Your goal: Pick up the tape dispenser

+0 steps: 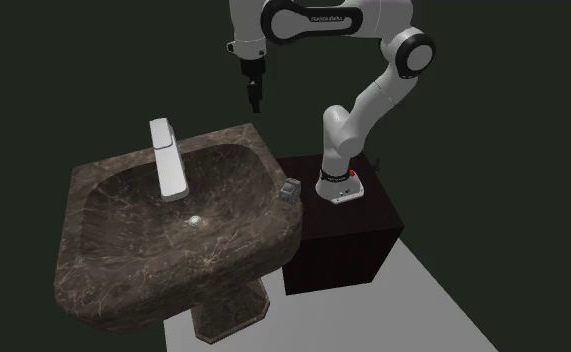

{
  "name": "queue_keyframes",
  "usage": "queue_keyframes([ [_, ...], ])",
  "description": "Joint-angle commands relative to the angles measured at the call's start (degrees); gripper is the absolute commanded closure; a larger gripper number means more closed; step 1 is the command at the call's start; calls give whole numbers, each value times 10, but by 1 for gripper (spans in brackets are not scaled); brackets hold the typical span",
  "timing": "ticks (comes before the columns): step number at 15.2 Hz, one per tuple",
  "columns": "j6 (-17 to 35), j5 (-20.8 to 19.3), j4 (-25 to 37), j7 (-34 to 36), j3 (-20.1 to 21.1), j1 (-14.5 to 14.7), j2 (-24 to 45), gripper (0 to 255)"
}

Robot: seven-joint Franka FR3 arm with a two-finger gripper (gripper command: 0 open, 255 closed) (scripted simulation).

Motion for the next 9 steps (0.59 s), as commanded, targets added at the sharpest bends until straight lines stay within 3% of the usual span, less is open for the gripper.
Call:
queue_keyframes([
  [1, 0, 0, 0, 0, 0, 0, 0, 0],
  [9, 53, 28, -53, -31, 77, 78, 15, 0],
])
